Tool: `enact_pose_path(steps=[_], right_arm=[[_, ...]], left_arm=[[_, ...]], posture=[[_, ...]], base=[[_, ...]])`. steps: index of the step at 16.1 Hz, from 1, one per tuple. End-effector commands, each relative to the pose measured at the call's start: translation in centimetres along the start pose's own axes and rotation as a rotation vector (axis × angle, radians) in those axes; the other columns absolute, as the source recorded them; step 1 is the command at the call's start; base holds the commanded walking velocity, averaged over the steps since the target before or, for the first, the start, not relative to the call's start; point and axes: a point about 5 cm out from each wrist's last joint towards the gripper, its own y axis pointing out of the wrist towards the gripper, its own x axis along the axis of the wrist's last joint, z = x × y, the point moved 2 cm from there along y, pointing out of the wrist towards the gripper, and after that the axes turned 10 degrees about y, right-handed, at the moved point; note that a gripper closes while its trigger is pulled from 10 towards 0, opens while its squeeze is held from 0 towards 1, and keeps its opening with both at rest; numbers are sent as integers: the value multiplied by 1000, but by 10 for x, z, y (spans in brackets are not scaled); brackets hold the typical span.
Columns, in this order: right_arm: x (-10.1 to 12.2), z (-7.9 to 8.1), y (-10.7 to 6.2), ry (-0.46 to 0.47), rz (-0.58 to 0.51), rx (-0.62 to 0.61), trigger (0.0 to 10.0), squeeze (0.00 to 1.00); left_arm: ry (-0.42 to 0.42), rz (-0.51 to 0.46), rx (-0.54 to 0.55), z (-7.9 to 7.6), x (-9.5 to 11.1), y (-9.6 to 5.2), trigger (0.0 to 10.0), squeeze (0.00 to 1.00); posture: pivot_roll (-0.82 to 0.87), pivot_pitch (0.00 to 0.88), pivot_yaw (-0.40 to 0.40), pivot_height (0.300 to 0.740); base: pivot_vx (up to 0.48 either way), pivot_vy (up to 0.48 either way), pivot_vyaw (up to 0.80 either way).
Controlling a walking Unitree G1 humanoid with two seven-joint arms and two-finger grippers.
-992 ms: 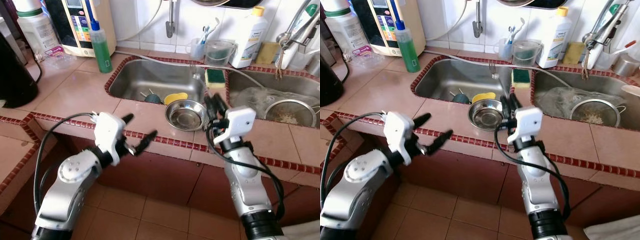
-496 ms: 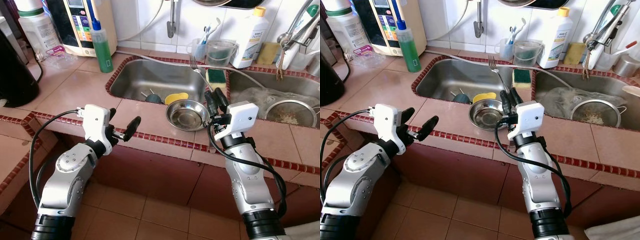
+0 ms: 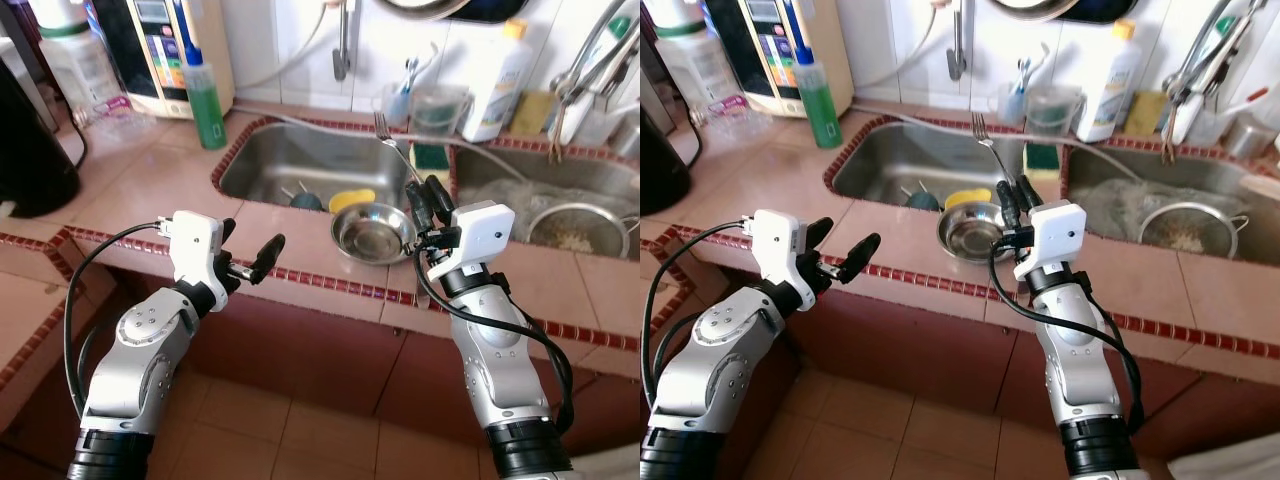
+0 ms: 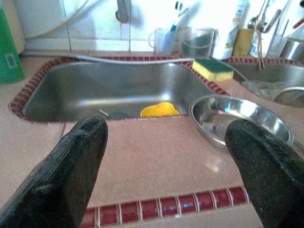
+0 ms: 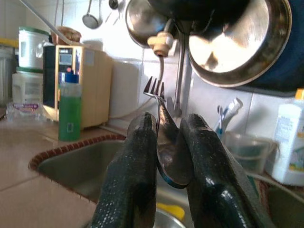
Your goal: Kitchen organization
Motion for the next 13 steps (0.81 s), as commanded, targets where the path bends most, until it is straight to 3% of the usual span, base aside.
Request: enact_pose_path(steps=[1,13], right_arm=[[7,3,3,0,-24,15,10000,0],[5,3,2,4,-9,18,10000,0]], left_arm=[[9,-8,-2,1,4,2,10000,0],[7,-1,-5,0,3,2,10000,0]], posture=[[-106,10,31,740],[-105,19,25,740]], base=[[281,0,0],[288,0,0]])
